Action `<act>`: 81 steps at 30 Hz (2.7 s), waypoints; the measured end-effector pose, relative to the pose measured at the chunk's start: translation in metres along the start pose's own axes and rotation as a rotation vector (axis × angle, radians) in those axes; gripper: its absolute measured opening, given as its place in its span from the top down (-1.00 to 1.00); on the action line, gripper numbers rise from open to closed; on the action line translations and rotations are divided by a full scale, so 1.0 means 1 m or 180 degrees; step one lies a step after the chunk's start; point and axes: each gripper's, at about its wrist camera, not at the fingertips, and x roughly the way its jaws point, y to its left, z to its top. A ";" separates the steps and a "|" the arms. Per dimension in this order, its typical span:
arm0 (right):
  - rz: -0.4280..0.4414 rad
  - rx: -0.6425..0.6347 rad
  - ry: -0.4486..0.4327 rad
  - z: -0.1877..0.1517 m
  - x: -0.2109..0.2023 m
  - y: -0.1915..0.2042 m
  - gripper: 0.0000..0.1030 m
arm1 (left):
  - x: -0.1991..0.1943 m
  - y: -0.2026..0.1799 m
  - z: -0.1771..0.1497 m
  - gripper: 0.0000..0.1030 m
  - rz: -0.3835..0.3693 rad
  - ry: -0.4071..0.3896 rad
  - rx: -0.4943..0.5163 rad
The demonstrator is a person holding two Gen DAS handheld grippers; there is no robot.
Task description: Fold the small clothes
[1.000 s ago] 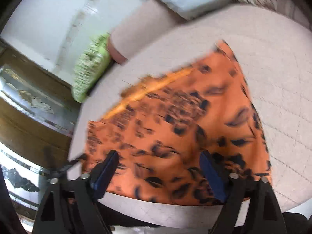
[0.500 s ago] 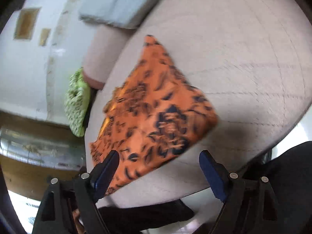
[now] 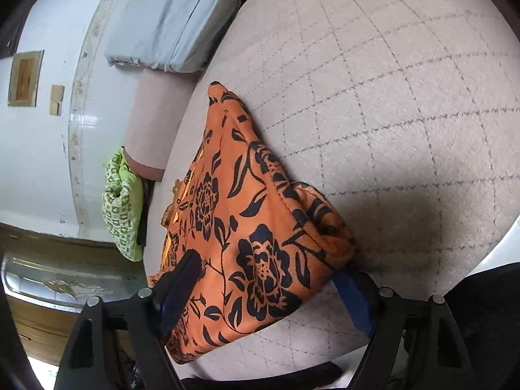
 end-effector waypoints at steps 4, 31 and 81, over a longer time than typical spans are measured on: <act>0.0030 -0.0083 -0.0087 0.002 -0.006 0.017 -0.57 | -0.006 0.001 0.003 -0.53 -0.0061 -0.0033 -0.0033; -0.0582 -0.0210 0.0202 0.013 0.031 0.025 0.76 | 0.010 -0.015 -0.019 -0.68 0.0227 -0.0021 0.0423; 0.0211 -0.1002 0.1104 -0.137 0.154 0.160 -0.50 | -0.023 0.153 -0.049 0.29 -0.1317 0.0401 -0.1926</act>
